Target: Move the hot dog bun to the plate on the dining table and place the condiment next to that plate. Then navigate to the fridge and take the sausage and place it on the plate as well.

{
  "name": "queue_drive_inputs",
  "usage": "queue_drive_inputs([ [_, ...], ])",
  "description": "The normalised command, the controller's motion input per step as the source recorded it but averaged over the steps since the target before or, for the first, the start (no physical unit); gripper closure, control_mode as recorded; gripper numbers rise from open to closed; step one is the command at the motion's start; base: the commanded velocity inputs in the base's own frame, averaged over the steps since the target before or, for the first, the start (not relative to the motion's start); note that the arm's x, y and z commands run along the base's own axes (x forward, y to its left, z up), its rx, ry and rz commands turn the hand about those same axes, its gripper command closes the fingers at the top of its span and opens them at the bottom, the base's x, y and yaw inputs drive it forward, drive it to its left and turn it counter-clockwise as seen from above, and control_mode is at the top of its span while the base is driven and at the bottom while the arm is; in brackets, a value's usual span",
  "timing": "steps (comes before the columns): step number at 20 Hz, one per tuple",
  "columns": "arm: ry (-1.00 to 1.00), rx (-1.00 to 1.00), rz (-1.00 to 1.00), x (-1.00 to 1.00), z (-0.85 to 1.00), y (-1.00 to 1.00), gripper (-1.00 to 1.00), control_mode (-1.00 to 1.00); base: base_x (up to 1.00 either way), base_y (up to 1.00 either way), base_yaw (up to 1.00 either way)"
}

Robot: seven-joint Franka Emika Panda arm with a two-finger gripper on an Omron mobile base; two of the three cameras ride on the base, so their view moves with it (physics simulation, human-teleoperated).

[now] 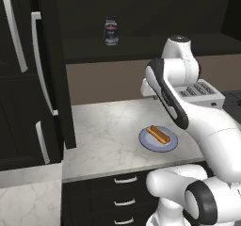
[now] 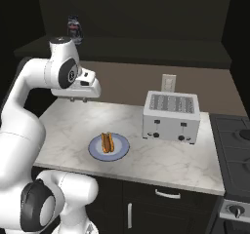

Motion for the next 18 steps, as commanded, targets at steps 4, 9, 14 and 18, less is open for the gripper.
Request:
queue_drive_inputs([
  [4,0.0,0.0,0.0,-0.01,0.0,-0.02,-1.0,-1.0,0.0,0.0,0.0],
  [9,-0.01,0.0,0.0,0.0,-0.49,-0.53,-1.0,-1.0,0.0,0.0,0.0],
  [14,0.0,-0.02,0.0,0.0,-0.69,-0.23,-1.0,-1.0,0.0,0.0,0.0],
  [18,0.0,-0.05,0.02,0.0,-0.72,0.0,-1.0,-1.0,0.0,0.0,0.0],
])
